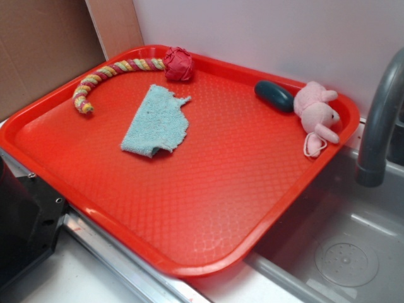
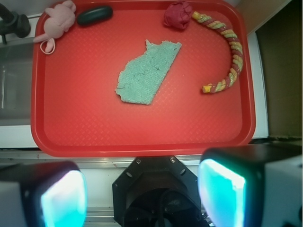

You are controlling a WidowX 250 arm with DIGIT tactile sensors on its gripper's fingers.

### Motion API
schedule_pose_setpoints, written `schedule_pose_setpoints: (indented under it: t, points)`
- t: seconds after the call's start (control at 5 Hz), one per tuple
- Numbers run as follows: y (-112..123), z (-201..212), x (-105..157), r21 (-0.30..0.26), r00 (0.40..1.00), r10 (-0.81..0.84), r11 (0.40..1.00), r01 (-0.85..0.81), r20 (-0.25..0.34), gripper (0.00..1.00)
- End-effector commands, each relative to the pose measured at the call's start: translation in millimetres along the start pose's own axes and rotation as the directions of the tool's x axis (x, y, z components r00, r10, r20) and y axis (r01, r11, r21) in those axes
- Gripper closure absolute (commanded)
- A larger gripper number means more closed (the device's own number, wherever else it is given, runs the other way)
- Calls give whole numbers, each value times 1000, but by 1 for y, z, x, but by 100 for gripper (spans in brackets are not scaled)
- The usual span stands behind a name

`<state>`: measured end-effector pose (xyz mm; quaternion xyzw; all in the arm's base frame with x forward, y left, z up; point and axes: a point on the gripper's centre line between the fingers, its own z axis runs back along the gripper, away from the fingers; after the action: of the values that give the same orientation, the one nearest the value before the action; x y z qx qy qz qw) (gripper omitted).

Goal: Grab the plastic pickle.

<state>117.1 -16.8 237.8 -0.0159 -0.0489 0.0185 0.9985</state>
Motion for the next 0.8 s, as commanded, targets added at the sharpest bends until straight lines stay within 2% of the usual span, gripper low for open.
schedule_pose_setpoints:
  t: [0.0, 0.2, 0.4, 0.6]
  points:
    - [0, 0, 0, 0, 1000, 0, 1000, 0, 0, 0]
    - [13, -44, 38, 84, 995, 95, 992, -97, 24, 0]
    - [16, -78, 85, 66, 959, 257, 962, -266, 118, 0]
    - [16, -100, 118, -92, 863, 471, 882, -462, 184, 0]
